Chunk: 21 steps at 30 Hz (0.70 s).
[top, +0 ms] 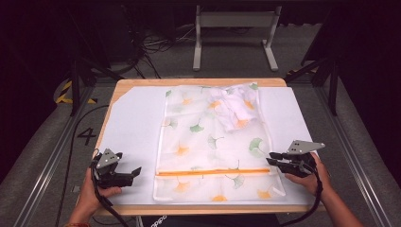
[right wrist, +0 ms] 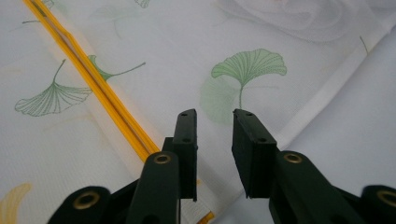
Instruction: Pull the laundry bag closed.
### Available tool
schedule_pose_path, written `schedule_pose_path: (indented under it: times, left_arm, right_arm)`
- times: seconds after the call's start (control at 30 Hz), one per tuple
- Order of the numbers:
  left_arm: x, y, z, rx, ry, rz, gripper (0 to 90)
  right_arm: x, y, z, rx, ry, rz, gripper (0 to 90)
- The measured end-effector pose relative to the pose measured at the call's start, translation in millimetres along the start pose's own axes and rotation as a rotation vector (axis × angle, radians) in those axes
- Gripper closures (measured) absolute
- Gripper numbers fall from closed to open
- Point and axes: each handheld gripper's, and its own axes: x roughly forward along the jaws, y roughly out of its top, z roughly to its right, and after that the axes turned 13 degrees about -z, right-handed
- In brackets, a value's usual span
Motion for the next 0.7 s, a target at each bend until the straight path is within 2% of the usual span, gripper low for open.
schedule_pose_path:
  times: [0.07,0.13,0.2,0.33,0.4,0.43,0.5,0.53,0.57,0.6,0.63,0.67,0.7]
  left_arm:
    - [-3.3,-0.2,2.5,0.015,0.011,0.034,8.9]
    - [-7.7,-0.1,5.6,0.021,-0.003,0.072,9.6]
    - [-12.7,0.4,9.8,0.048,-0.003,0.100,11.5]
    - [-19.9,0.7,17.9,0.077,-0.027,0.124,15.0]
    - [-24.1,0.8,24.5,0.115,-0.056,0.123,17.8]
    - [-24.6,0.8,27.1,0.120,-0.057,0.120,19.8]
    - [-25.1,0.0,34.0,0.143,-0.076,0.114,27.4]
    - [-25.1,0.0,34.0,0.143,-0.076,0.114,34.9]
    - [-25.0,-0.6,39.9,0.171,-0.090,0.097,34.9]
    - [-24.7,-1.0,44.8,0.203,-0.108,0.079,44.3]
    - [-24.8,-1.9,47.7,0.228,-0.143,0.082,51.0]
    - [-24.5,-2.4,49.9,0.236,-0.172,0.085,57.2]
    - [-24.6,-1.4,51.3,0.238,-0.170,0.070,63.0]
  right_arm:
    - [0.1,0.0,-0.9,0.002,-0.002,-0.001,65.9]
    - [0.8,0.4,-2.6,-0.001,-0.014,-0.007,63.5]
    - [1.2,1.7,-4.6,-0.004,-0.022,-0.008,59.5]
    - [2.5,7.6,-7.2,-0.014,-0.032,-0.008,53.9]
    - [4.1,11.0,-8.1,-0.019,-0.039,-0.011,53.3]
    - [4.6,12.4,-8.5,-0.021,-0.041,-0.014,55.5]
    - [5.1,15.0,-10.3,-0.028,-0.028,-0.016,59.1]
    - [5.1,15.0,-10.3,-0.028,-0.028,-0.016,59.1]
    - [5.5,17.2,-11.7,-0.033,-0.026,-0.015,61.1]
    - [6.3,21.7,-14.1,-0.046,-0.017,-0.014,65.2]
    - [7.4,26.1,-16.2,-0.055,-0.006,-0.005,70.0]
    - [8.4,30.4,-18.1,-0.065,-0.002,-0.005,72.7]
    - [9.5,35.0,-20.5,-0.080,-0.001,-0.007,75.1]
